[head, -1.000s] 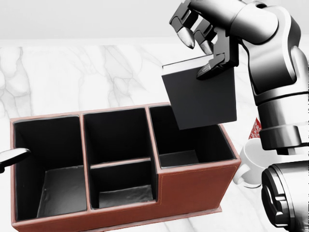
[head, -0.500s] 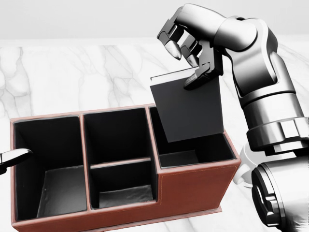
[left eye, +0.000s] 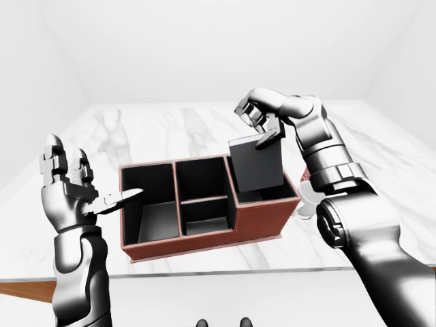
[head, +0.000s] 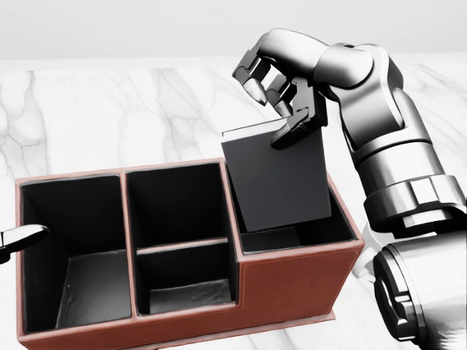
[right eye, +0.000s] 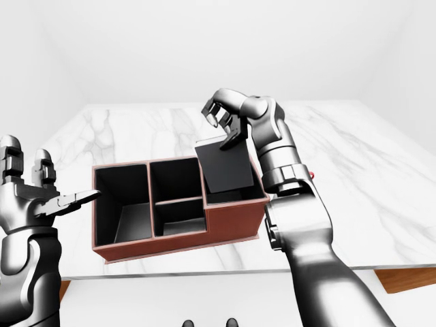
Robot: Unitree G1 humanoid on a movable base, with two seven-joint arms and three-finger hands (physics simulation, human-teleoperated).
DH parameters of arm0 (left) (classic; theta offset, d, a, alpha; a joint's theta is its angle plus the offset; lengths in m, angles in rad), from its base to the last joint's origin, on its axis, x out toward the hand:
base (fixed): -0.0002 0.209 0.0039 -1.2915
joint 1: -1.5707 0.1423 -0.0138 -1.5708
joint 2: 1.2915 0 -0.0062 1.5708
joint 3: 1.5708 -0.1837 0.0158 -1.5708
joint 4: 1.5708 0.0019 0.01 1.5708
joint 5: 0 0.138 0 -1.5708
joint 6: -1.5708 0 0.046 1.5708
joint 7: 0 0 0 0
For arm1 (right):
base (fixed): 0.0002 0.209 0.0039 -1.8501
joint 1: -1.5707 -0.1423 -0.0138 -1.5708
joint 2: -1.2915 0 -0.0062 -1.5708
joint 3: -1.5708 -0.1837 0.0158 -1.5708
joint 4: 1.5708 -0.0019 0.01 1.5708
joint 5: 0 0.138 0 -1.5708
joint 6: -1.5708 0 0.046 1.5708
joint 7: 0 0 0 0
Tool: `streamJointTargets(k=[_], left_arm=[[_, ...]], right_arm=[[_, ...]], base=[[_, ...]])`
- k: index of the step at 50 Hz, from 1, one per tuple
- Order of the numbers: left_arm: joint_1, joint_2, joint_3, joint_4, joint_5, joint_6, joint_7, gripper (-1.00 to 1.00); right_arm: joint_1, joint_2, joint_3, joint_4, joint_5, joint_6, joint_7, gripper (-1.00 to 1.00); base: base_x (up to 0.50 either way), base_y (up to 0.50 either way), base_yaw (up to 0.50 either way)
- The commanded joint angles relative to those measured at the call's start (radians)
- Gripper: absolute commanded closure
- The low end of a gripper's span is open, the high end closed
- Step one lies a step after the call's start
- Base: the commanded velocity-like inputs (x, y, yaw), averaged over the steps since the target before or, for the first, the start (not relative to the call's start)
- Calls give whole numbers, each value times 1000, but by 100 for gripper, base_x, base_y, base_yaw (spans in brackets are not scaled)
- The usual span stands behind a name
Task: Pick up the book and place it in the right compartment of the caddy.
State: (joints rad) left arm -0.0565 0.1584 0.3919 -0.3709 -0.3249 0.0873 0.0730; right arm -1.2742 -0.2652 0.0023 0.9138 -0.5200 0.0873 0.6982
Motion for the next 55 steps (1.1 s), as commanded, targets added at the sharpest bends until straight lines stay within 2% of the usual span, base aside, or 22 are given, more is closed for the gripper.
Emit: streamJointTargets(k=[1, 26, 27, 55], left_arm=[[1, -1, -1, 2, 1, 0, -2, -100], [3, -2, -1, -9, 1, 0, 1, -100], [5, -3, -3, -13, 2, 0, 1, -100], [1, -2, -3, 1, 3, 0, -2, -100]], right_arm=[[-2, 2, -25, 30, -3, 0, 0, 100], [-3, -8, -26, 115, 22, 0, 0, 100], [-3, -7, -25, 128, 18, 0, 0, -100], [-12, -10, -33, 151, 23, 0, 0, -100]], base=[[0, 0, 0], [0, 0, 0], [0, 0, 0], [0, 0, 0]])
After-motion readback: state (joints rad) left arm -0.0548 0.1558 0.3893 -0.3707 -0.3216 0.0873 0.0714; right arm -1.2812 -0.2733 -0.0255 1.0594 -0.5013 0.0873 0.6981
